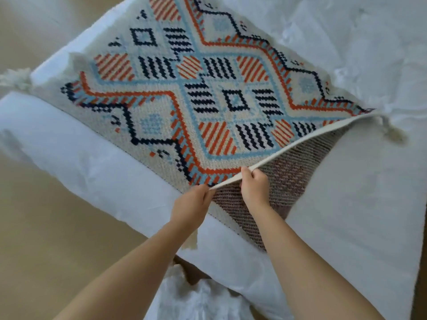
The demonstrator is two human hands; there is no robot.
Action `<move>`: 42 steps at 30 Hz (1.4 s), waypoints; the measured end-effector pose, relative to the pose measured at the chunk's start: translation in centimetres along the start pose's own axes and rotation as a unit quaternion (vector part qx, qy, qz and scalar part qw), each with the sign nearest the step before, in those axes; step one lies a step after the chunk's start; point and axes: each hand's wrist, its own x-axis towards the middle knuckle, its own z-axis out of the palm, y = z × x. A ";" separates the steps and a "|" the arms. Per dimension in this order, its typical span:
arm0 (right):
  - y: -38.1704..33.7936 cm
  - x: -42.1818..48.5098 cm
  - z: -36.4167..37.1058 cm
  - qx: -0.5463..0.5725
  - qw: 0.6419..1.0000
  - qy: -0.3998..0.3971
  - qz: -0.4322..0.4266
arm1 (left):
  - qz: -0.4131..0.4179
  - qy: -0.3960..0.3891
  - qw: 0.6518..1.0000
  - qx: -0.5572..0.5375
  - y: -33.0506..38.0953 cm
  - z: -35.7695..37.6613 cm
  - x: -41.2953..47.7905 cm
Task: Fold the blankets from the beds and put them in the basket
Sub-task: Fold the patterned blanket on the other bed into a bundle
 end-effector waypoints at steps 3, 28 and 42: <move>-2.9 0.5 4.4 -0.006 1.000 -0.011 -0.023 | 0.001 0.032 0.999 0.012 -3.8 -3.8 1.6; -24.9 6.3 35.0 -0.090 0.973 -0.170 -0.128 | -0.187 0.171 0.967 0.002 -24.4 -28.5 14.3; -29.2 6.7 48.1 -0.176 0.962 -0.185 -0.095 | -0.070 0.063 0.988 0.121 -36.7 -34.9 19.5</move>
